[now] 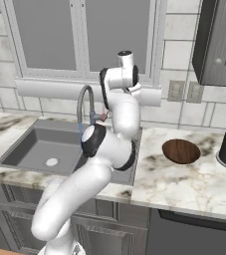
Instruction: Rinse each bowl for a few seconds and place them down in the sink or on the counter.
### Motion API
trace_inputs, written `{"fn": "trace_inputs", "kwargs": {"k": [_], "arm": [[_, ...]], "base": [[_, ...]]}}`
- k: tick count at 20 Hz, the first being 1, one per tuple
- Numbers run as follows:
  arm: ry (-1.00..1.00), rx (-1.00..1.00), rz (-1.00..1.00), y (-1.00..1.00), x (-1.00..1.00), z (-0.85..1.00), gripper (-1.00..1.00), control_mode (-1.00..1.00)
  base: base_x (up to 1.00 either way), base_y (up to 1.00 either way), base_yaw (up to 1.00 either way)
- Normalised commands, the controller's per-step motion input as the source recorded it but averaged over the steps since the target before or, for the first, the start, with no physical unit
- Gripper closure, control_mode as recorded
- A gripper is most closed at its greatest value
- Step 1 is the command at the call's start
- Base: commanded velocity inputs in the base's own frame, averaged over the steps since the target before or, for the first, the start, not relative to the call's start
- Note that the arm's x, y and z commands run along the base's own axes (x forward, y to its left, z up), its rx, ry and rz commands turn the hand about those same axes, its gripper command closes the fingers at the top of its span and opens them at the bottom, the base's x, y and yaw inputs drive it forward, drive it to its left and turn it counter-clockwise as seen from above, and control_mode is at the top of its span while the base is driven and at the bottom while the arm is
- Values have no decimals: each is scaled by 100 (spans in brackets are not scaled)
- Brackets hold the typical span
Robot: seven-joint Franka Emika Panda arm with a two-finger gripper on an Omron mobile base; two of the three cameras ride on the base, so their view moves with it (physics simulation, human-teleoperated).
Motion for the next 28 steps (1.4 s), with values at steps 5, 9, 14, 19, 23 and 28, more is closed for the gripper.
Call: {"fn": "trace_inputs", "kwargs": {"k": [5,9,14,19,23,28], "arm": [[-13,-19,5,-2,-87,9,-100,-100],[-15,-16,13,-7,-89,-25,-100,-100],[-17,-17,16,-13,-80,-41,-100,-100],[-19,-16,21,-30,-68,-30,-100,-100],[-16,-4,17,-27,-70,7,-100,-100],[-4,-5,14,-24,-51,1,-100,-100]], "base": [[0,0,0],[0,0,0],[0,0,0],[0,0,0],[0,0,0],[0,0,0]]}}
